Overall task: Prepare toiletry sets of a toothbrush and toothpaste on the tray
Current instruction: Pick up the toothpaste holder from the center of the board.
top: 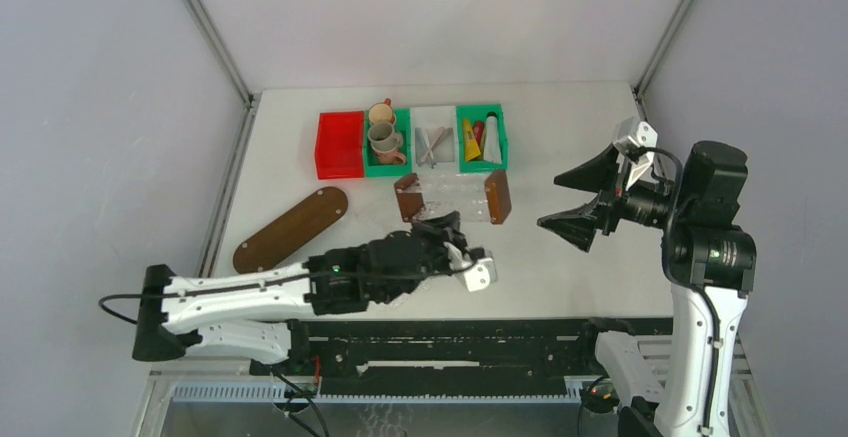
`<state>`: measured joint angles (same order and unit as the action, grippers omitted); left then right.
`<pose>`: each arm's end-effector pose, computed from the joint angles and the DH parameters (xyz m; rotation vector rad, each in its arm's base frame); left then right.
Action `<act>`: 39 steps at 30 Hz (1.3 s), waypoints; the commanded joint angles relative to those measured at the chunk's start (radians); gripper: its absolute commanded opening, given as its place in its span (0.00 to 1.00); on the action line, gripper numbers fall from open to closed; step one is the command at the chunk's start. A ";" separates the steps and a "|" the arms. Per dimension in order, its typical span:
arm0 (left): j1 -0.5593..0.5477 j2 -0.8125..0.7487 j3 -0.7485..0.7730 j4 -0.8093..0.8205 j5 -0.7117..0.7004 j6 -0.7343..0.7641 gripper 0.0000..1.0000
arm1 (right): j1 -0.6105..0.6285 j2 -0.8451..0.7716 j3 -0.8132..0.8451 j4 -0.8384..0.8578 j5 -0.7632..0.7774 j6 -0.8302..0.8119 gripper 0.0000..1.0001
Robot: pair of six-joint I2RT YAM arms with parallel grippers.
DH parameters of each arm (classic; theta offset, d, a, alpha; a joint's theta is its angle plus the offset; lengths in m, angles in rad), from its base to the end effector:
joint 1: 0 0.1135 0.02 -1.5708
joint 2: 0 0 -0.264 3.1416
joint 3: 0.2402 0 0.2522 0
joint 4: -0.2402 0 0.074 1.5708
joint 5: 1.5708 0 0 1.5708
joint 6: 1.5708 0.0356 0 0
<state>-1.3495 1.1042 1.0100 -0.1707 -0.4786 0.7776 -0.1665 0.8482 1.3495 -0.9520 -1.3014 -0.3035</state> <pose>0.0715 -0.2429 0.3583 1.3905 1.1516 0.0325 0.1107 0.0162 0.4455 -0.8763 1.5525 0.9563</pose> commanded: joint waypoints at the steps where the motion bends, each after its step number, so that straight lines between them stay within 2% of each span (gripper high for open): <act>1: -0.071 0.088 -0.011 0.267 -0.146 0.233 0.00 | 0.005 -0.049 0.033 -0.062 0.092 -0.024 1.00; 6: -0.105 0.186 -0.026 0.389 -0.202 0.359 0.00 | 0.017 -0.057 0.120 -0.188 0.223 -0.155 1.00; 10: -0.119 0.255 -0.028 0.433 -0.198 0.452 0.00 | 0.083 -0.042 0.181 -0.221 0.400 -0.269 0.99; 14: -0.126 0.301 -0.040 0.514 -0.183 0.530 0.00 | 0.165 0.006 0.194 -0.249 0.468 -0.332 1.00; 18: -0.128 0.320 -0.107 0.662 -0.169 0.620 0.00 | 0.196 0.125 0.217 -0.283 0.431 -0.273 1.00; 22: -0.132 0.330 -0.204 0.832 -0.174 0.704 0.00 | 0.179 0.252 0.306 -0.338 0.310 -0.190 1.00; 28: -0.137 0.376 -0.291 1.072 -0.181 0.812 0.00 | 0.213 0.358 0.303 -0.334 0.211 -0.101 1.00; 39: -0.145 0.423 -0.347 1.266 -0.173 0.882 0.00 | 0.241 0.453 0.164 -0.308 0.165 -0.083 0.92</act>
<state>-1.4857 1.5265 0.6716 0.8955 -0.6449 1.5986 0.0647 1.2823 1.5417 -1.2789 -1.1000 -0.4141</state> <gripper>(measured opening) 0.016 0.933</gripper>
